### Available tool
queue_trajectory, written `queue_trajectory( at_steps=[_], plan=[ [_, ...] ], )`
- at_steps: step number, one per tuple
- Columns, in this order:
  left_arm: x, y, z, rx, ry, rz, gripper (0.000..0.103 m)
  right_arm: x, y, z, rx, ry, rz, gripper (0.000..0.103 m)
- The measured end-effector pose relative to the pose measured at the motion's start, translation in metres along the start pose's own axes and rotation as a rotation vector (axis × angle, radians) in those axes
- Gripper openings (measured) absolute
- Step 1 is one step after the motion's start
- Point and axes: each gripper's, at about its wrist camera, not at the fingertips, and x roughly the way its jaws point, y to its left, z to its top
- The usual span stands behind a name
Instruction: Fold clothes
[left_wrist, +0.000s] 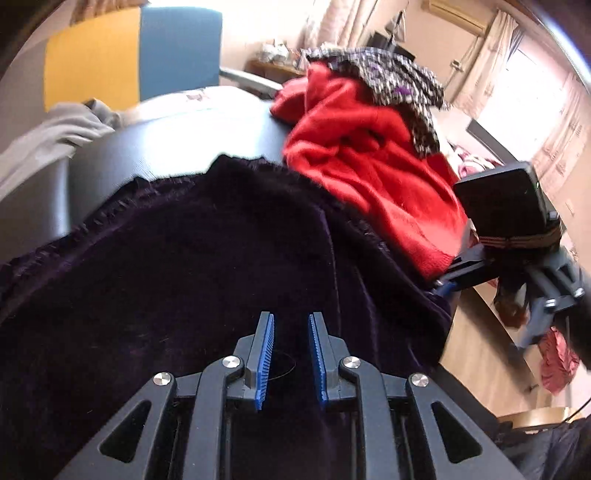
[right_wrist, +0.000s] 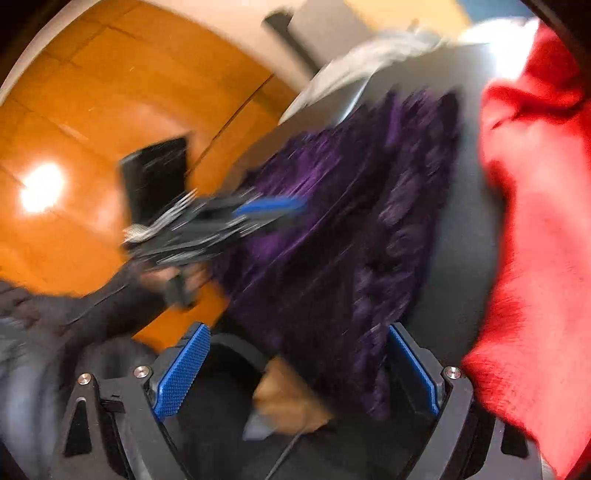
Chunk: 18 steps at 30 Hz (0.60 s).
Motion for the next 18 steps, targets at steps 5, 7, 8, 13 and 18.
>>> queue_trajectory(
  at_steps=[5,7,8,13,18],
  plan=[
    [0.006,0.002,-0.002,-0.028,0.014,-0.002,0.020,0.015,-0.002,-0.010,-0.017,0.307,0.039,0.085],
    [0.005,0.001,-0.002,-0.034,0.013,0.009,0.020,0.016,0.000,-0.013,-0.023,0.355,-0.035,0.076],
    [0.004,-0.003,-0.003,-0.017,0.008,0.023,0.020,0.014,0.003,-0.012,-0.028,0.345,-0.069,0.074],
    [-0.011,-0.001,-0.007,-0.070,-0.052,-0.005,0.024,-0.006,0.033,0.001,-0.069,0.157,-0.209,0.075],
    [-0.030,0.014,-0.010,-0.142,-0.117,0.018,0.027,-0.001,0.071,0.019,-0.152,0.002,-0.270,0.088]
  ],
)
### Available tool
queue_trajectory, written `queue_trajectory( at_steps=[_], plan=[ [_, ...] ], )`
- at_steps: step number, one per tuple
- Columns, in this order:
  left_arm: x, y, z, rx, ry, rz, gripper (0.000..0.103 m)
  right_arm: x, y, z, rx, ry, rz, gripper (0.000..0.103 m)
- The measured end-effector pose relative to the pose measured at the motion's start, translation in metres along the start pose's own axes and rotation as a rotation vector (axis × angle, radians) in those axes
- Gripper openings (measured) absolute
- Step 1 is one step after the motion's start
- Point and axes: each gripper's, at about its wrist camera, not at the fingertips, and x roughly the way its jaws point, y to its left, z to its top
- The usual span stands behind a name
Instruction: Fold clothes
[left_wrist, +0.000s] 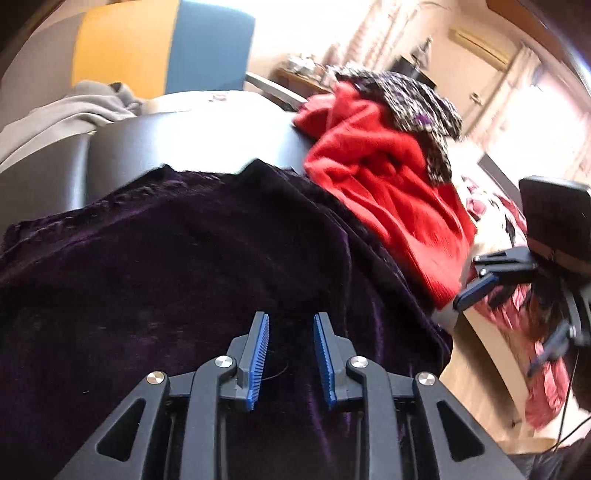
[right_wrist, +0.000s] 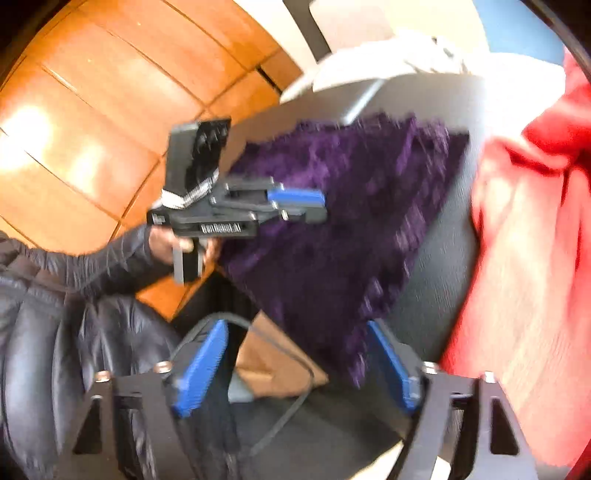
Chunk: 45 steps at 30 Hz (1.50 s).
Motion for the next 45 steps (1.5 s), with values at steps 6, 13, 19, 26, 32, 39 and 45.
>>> queue_trajectory(
  at_steps=[6,13,19,26,32,39,45],
  plan=[
    [-0.005,0.024,-0.009,-0.061,0.011,0.078,0.028,0.057,0.016,0.010,-0.071,0.071,-0.109,0.088],
    [0.003,0.040,-0.010,-0.128,0.006,0.056,0.028,0.059,0.004,-0.012,-0.055,0.130,-0.280,0.088],
    [0.002,0.037,-0.010,-0.112,0.002,0.080,0.028,0.057,0.005,-0.029,-0.068,0.127,-0.373,0.089],
    [-0.010,0.021,-0.004,-0.032,-0.020,0.141,0.032,0.024,0.011,-0.034,-0.029,0.017,-0.429,0.088],
    [-0.015,0.028,0.005,-0.035,-0.052,0.138,0.034,-0.003,0.001,0.016,-0.004,-0.233,-0.473,0.086],
    [-0.026,0.058,0.006,-0.082,-0.081,0.168,0.034,0.038,-0.064,0.086,0.096,-0.211,-0.570,0.048],
    [-0.032,0.087,0.005,-0.136,-0.095,0.194,0.035,0.058,-0.091,0.105,0.123,-0.165,-0.597,0.008]
  ],
)
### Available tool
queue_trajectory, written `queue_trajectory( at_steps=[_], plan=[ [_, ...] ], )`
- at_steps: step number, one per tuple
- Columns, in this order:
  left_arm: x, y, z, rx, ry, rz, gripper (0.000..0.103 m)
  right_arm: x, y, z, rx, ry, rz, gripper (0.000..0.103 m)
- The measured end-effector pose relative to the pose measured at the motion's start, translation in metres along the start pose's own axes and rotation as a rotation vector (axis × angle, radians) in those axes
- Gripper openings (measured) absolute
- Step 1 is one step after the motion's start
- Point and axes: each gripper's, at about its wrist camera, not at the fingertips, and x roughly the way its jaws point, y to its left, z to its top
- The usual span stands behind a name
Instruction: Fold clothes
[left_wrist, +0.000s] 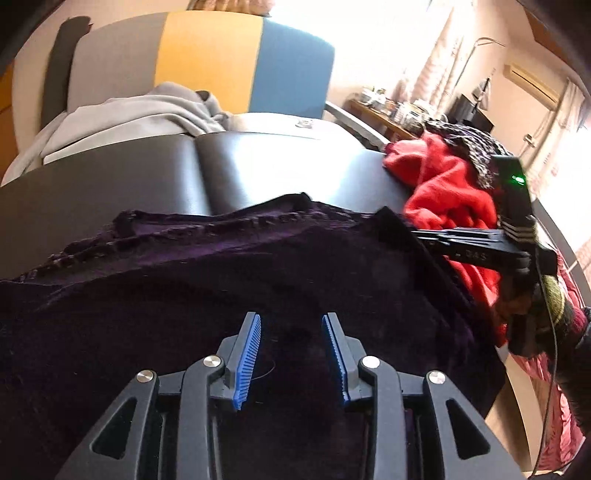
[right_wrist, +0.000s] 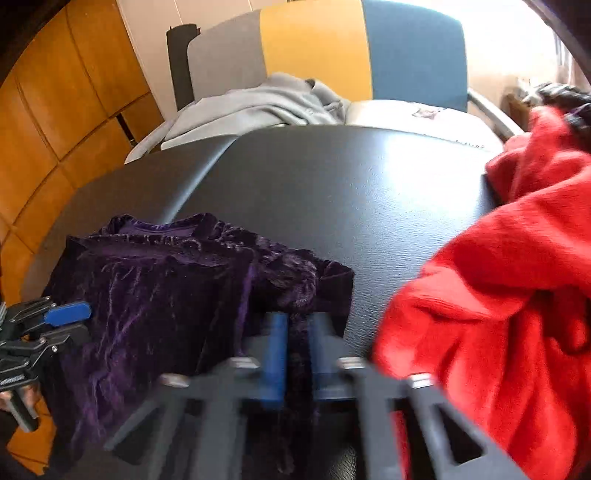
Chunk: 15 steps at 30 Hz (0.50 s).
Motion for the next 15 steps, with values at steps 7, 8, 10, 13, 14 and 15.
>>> queue_trajectory(
  at_steps=[7,8,10,13,14,15],
  plan=[
    [0.003,0.019,-0.011,-0.034,0.003,-0.007,0.035,-0.035,-0.043,0.001,0.105,-0.094,-0.153,0.000],
    [0.003,0.019,-0.011,-0.032,0.001,-0.008,0.035,-0.031,-0.051,-0.003,0.136,-0.074,-0.136,0.001],
    [0.003,0.018,-0.012,-0.035,0.000,-0.006,0.035,-0.025,-0.062,-0.010,0.185,-0.050,-0.107,0.002],
    [0.004,0.017,-0.011,-0.033,0.000,-0.004,0.036,-0.038,-0.062,-0.014,0.208,-0.112,-0.058,0.002],
    [0.004,0.016,-0.011,-0.031,0.000,-0.003,0.037,-0.043,-0.056,-0.012,0.189,-0.132,-0.042,0.002],
    [0.004,0.015,-0.011,-0.029,0.000,-0.002,0.037,-0.045,-0.048,-0.009,0.155,-0.145,-0.032,0.002]
  ],
)
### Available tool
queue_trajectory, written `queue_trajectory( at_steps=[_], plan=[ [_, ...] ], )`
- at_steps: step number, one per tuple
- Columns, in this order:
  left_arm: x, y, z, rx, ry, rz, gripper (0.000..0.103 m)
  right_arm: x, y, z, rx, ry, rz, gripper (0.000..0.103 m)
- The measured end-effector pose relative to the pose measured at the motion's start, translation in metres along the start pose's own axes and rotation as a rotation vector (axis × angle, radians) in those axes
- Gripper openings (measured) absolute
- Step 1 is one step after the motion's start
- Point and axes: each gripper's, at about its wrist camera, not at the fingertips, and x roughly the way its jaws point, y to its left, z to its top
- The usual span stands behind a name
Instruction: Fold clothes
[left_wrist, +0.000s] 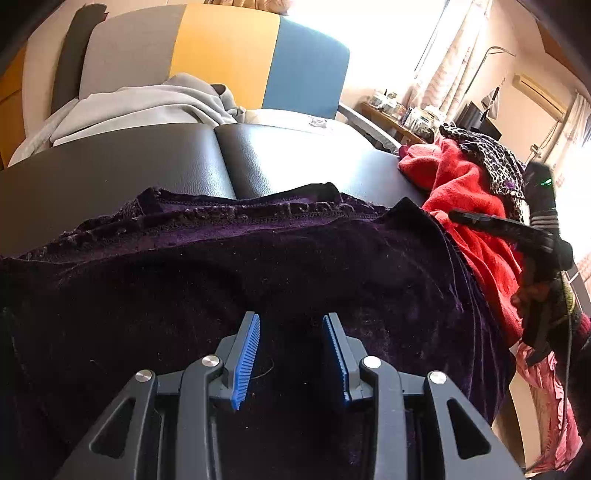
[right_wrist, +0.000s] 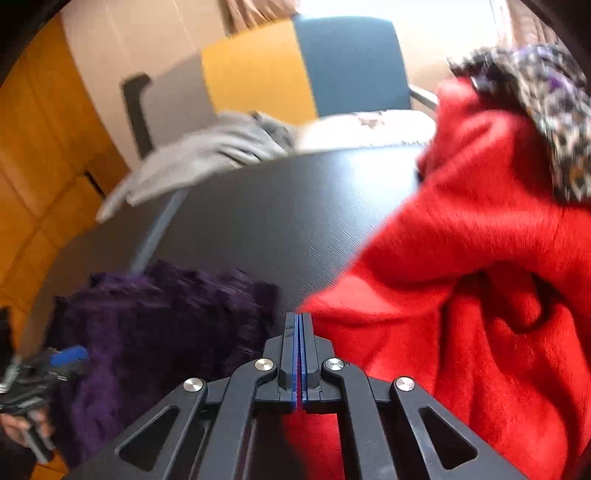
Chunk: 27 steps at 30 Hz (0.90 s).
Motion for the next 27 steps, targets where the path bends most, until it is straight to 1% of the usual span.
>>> queue_trajectory(
  at_steps=[2,4,5,6,7,8,10,12,14,16,18,20,21,23,24,25,26,27],
  plan=[
    [0.000,0.000,0.000,0.001,-0.002,0.000,0.038,-0.001,0.019,0.004,-0.072,-0.007,0.024,0.002],
    [0.000,0.000,0.000,-0.008,-0.005,-0.004,0.038,0.012,0.041,0.007,-0.152,0.040,0.032,0.005],
    [0.000,0.001,-0.001,-0.015,-0.006,-0.009,0.038,0.027,0.049,0.008,-0.185,0.086,0.018,0.017],
    [0.000,0.002,-0.001,-0.022,-0.007,-0.015,0.038,0.041,0.056,0.008,-0.218,0.136,-0.004,0.034],
    [0.000,0.003,-0.001,-0.029,-0.007,-0.021,0.038,0.051,0.061,0.008,-0.248,0.165,-0.032,0.039],
    [-0.001,0.004,-0.001,-0.035,-0.008,-0.028,0.038,0.056,0.064,0.008,-0.267,0.170,-0.056,0.042],
    [-0.001,0.004,-0.002,-0.034,-0.010,-0.035,0.038,0.059,0.069,0.007,-0.295,0.166,-0.095,0.046],
    [-0.001,0.004,-0.002,-0.029,-0.014,-0.038,0.038,0.059,0.067,0.007,-0.299,0.163,-0.122,0.055],
    [-0.001,0.005,-0.003,-0.031,-0.016,-0.041,0.038,0.059,0.063,0.006,-0.291,0.171,-0.140,0.054],
    [-0.002,0.006,-0.003,-0.042,-0.018,-0.045,0.038,0.065,0.057,0.002,-0.261,0.193,-0.108,0.046],
    [-0.006,0.007,-0.003,-0.052,-0.019,-0.049,0.038,0.061,0.055,0.004,-0.245,0.161,-0.083,0.014],
    [-0.011,0.008,-0.004,-0.063,-0.025,-0.057,0.038,0.043,0.055,0.011,-0.221,0.092,-0.088,0.014],
    [-0.012,0.010,-0.005,-0.068,-0.022,-0.063,0.038,0.041,0.049,0.011,-0.188,0.080,-0.096,0.014],
    [-0.012,0.015,-0.009,-0.083,-0.020,-0.075,0.038,0.047,0.034,0.009,-0.112,0.097,-0.130,0.014],
    [-0.013,0.016,-0.010,-0.087,-0.021,-0.078,0.038,0.051,0.027,0.008,-0.074,0.105,-0.146,0.018],
    [-0.015,0.017,-0.012,-0.089,-0.023,-0.079,0.038,0.054,0.019,0.007,-0.036,0.113,-0.163,0.027],
    [-0.016,0.017,-0.013,-0.091,-0.025,-0.080,0.038,0.057,0.012,0.006,0.003,0.121,-0.179,0.043],
    [-0.019,0.018,-0.014,-0.090,-0.029,-0.075,0.038,0.056,0.009,0.005,0.016,0.104,-0.187,0.043]
  ],
)
